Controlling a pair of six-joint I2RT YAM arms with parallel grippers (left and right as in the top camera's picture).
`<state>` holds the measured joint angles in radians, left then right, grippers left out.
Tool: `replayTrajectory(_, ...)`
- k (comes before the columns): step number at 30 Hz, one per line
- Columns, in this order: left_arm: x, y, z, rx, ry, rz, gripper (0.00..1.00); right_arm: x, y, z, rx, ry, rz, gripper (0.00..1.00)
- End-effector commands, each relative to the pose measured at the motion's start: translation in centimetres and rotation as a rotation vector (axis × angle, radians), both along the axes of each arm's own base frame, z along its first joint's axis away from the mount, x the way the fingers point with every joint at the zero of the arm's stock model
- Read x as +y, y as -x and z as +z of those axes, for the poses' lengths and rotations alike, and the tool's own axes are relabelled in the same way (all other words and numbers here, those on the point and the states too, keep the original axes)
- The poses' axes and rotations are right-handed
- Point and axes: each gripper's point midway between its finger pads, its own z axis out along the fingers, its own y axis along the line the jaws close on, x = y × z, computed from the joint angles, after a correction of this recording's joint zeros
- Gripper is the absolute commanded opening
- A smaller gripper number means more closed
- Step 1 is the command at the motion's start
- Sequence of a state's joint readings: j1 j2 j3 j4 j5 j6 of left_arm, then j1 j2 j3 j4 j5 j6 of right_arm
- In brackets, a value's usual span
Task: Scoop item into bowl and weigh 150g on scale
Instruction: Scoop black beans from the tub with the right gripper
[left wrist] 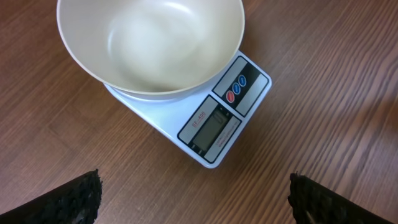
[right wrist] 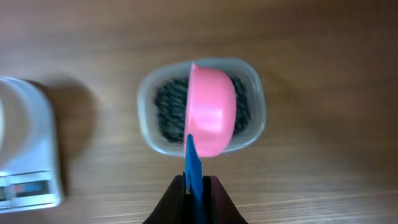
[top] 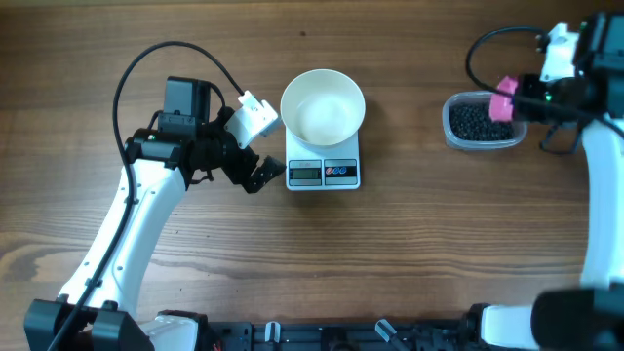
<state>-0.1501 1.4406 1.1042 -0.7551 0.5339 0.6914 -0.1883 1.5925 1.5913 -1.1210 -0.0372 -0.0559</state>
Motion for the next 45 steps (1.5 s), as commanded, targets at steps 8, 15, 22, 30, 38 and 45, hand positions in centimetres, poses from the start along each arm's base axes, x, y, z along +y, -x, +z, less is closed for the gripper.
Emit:
replayTrajectory(8,0.1,0.1,0.3,-0.019,-0.003,-0.003,1.0,-3.2,-2.7,-4.0,0.081,0.163,0.091,0.04)
replayTrajectory(15,0.2,-0.5,0.6,-0.048,-0.006,0.002,1.0,-2.9,-2.6,-4.2,0.082,0.143,0.11,0.04)
replayTrajectory(22,1.4,-1.1,0.4,-0.056,-0.035,0.039,1.0,-2.9,-2.1,-5.3,0.091,0.102,0.152,0.04)
replayTrajectory(30,2.3,-1.2,1.3,-0.068,0.06,0.018,1.0,-2.7,-2.3,-5.8,0.1,0.083,0.161,0.04)
replayTrajectory(38,2.3,0.1,0.7,-0.03,0.041,-0.017,1.0,-2.1,-2.5,-6.4,0.1,0.041,0.174,0.04)
replayTrajectory(45,2.3,1.3,0.2,-0.065,-0.001,-0.147,1.0,-2.4,-2.4,-6.5,0.104,0.049,0.186,0.04)
